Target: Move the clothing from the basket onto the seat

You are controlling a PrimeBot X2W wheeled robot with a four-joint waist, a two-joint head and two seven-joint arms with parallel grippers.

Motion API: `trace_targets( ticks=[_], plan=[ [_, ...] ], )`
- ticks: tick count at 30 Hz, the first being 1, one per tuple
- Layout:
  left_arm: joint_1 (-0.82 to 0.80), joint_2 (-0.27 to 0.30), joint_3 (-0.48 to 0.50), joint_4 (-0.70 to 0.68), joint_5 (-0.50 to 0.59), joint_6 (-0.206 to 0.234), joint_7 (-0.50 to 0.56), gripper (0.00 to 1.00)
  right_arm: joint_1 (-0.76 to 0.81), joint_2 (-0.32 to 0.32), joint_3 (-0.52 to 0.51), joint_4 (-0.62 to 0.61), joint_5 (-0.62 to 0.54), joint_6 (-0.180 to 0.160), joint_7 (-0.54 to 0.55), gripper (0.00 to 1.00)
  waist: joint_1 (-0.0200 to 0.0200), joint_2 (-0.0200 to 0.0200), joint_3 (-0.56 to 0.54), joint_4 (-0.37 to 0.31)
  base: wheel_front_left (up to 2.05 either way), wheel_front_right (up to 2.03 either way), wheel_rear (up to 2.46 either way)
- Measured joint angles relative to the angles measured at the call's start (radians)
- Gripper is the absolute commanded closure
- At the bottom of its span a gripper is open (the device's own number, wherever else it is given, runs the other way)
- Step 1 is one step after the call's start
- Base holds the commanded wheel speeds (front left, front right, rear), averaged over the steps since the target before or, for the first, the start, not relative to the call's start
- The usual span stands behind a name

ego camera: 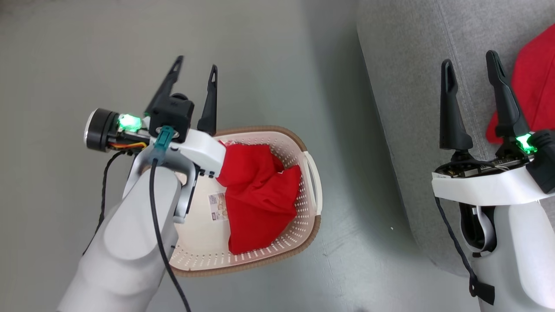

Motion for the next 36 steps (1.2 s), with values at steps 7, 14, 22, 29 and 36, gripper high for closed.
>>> trace_targets(
  ticks=[7, 14, 22, 29, 36],
  plan=[
    [0.073, 0.034, 0.037, -0.077, -0.019, 0.013, -0.001, 0.00, 0.027, 0.000, -0.005, 0.023, -0.010, 0.000, 0.000, 0.00, 0.0000, 0.0000, -0.063, 0.025, 0.00, 0.00, 0.00],
    [0.158, 0.045, 0.088, -0.155, -0.056, 0.027, -0.001, 0.00, 0.060, -0.001, -0.018, 0.044, -0.024, 0.000, 0.000, 0.00, 0.0000, 0.0000, -0.129, 0.049, 0.00, 0.00, 0.00],
    [0.265, 0.064, 0.161, -0.234, -0.104, 0.040, -0.001, 0.00, 0.106, -0.001, -0.021, 0.067, -0.044, 0.000, 0.000, 0.00, 0.0000, 0.0000, -0.207, 0.074, 0.00, 0.00, 0.00],
    [0.368, 0.074, 0.207, -0.296, -0.122, 0.058, -0.001, 0.00, 0.148, -0.001, -0.022, 0.086, -0.051, 0.000, 0.000, 0.00, 0.0000, 0.0000, -0.278, 0.096, 0.00, 0.00, 0.00],
    [0.472, 0.082, 0.236, -0.354, -0.133, 0.069, -0.001, 0.00, 0.206, 0.000, -0.029, 0.101, -0.051, 0.000, 0.003, 0.00, 0.0000, 0.0000, -0.350, 0.116, 0.00, 0.00, 0.00]
  ],
)
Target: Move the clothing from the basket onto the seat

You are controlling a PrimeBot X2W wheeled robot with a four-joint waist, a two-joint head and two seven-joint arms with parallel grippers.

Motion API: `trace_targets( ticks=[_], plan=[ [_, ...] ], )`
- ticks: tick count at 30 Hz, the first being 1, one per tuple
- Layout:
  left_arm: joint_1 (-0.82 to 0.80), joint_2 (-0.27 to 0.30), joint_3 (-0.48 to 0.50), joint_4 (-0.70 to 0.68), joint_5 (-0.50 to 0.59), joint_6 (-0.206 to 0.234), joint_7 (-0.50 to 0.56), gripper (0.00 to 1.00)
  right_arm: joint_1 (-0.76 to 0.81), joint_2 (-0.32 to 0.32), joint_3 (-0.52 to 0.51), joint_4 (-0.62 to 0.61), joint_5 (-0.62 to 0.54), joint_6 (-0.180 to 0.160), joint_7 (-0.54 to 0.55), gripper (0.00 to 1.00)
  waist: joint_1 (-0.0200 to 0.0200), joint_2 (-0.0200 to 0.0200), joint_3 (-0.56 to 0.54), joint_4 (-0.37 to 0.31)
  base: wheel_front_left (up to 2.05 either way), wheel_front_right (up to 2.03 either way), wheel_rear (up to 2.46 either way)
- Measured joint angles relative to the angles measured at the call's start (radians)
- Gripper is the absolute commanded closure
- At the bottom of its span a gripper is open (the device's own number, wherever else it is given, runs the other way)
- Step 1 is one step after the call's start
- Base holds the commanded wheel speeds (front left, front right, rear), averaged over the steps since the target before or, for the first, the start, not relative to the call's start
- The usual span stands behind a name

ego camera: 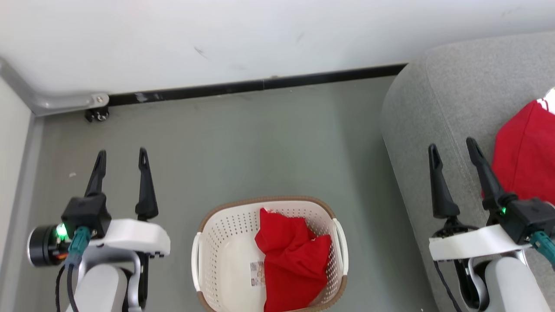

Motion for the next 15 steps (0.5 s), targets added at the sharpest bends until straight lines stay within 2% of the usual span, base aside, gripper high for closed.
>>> trace_targets(
  ticks=[15],
  plan=[
    [0.213, 0.019, 0.015, -0.042, -0.007, 0.024, 0.000, 0.00, 0.121, 0.001, -0.031, 0.019, 0.003, 0.000, 0.059, 0.00, 0.0000, 0.0000, -0.135, 0.029, 0.00, 0.00, 0.00]
  ],
)
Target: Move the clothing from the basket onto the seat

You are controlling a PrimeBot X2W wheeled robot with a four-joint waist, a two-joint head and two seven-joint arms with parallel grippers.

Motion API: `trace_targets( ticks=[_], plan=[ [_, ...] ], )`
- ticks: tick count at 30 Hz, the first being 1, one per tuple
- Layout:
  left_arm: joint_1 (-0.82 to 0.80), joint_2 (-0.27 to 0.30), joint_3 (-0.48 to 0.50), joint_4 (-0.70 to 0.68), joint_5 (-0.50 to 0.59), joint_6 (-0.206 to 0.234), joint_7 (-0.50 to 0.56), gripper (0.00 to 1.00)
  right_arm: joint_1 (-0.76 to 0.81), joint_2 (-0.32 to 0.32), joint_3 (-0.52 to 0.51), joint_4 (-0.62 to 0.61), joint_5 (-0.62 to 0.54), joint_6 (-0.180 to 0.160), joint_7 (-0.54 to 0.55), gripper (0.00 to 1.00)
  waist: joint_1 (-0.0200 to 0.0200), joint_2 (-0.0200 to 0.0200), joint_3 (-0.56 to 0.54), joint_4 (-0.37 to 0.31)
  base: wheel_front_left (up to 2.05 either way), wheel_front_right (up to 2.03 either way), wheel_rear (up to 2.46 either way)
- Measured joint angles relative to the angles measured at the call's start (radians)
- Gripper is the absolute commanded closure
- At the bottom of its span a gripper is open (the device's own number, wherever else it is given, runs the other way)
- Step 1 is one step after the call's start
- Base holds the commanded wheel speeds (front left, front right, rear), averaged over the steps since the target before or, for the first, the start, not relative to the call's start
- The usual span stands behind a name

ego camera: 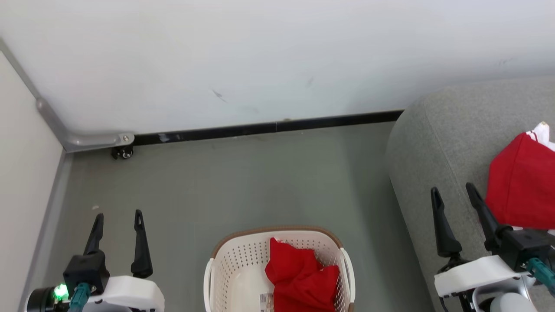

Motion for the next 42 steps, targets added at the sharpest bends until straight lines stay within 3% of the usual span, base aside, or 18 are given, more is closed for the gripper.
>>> trace_targets(
  ticks=[22, 42],
  plan=[
    [0.162, -0.002, -0.004, -0.082, -0.018, 0.022, 0.019, 0.00, 0.128, 0.001, 0.024, -0.032, 0.032, 0.000, 0.100, 0.00, 0.0000, 0.0000, -0.130, 0.022, 0.00, 0.00, 0.00],
    [0.218, 0.001, -0.027, -0.174, -0.017, 0.035, 0.061, 0.00, 0.184, 0.002, 0.035, -0.105, 0.051, 0.000, 0.144, 0.00, 0.0000, 0.0000, -0.139, 0.021, 0.00, 0.00, 0.00]
  ],
)
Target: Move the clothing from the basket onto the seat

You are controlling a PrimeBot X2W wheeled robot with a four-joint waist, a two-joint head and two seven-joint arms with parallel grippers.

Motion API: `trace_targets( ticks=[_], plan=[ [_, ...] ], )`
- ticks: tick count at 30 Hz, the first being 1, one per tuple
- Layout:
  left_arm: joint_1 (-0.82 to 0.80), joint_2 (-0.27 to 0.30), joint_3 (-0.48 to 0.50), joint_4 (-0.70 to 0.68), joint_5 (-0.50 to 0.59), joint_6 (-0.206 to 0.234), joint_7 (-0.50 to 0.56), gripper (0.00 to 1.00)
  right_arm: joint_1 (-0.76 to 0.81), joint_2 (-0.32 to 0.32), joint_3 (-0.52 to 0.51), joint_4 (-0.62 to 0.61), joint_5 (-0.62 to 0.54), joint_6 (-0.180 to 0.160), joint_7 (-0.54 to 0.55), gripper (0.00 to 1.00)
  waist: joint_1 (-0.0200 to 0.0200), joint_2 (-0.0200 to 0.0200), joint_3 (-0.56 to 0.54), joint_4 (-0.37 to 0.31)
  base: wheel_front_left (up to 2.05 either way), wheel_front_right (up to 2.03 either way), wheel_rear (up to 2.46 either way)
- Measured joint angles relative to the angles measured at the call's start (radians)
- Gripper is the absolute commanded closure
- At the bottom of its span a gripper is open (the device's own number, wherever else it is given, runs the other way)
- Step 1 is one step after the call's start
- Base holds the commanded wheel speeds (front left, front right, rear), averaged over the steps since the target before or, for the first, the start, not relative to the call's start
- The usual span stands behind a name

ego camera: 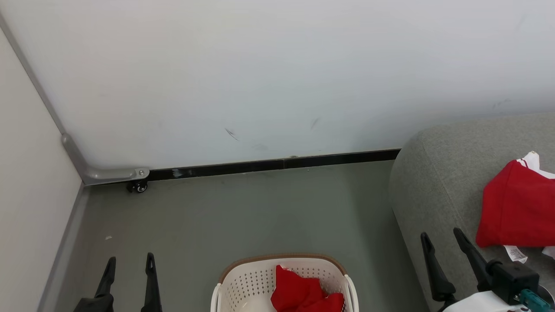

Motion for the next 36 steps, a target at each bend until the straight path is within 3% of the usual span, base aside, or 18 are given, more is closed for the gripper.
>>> trace_targets(
  ticks=[29, 36],
  plan=[
    [0.000, 0.014, -0.023, -0.064, 0.018, 0.012, 0.032, 0.00, 0.000, 0.000, 0.001, -0.078, 0.000, 0.000, 0.017, 0.00, 0.0000, 0.0000, 0.054, -0.003, 0.00, 0.00, 0.00],
    [-0.003, 0.018, -0.043, -0.053, 0.019, -0.004, 0.039, 0.00, -0.001, 0.000, 0.004, -0.088, -0.001, 0.000, 0.020, 0.00, 0.0000, 0.0000, 0.066, -0.005, 0.00, 0.00, 0.00]
  ],
)
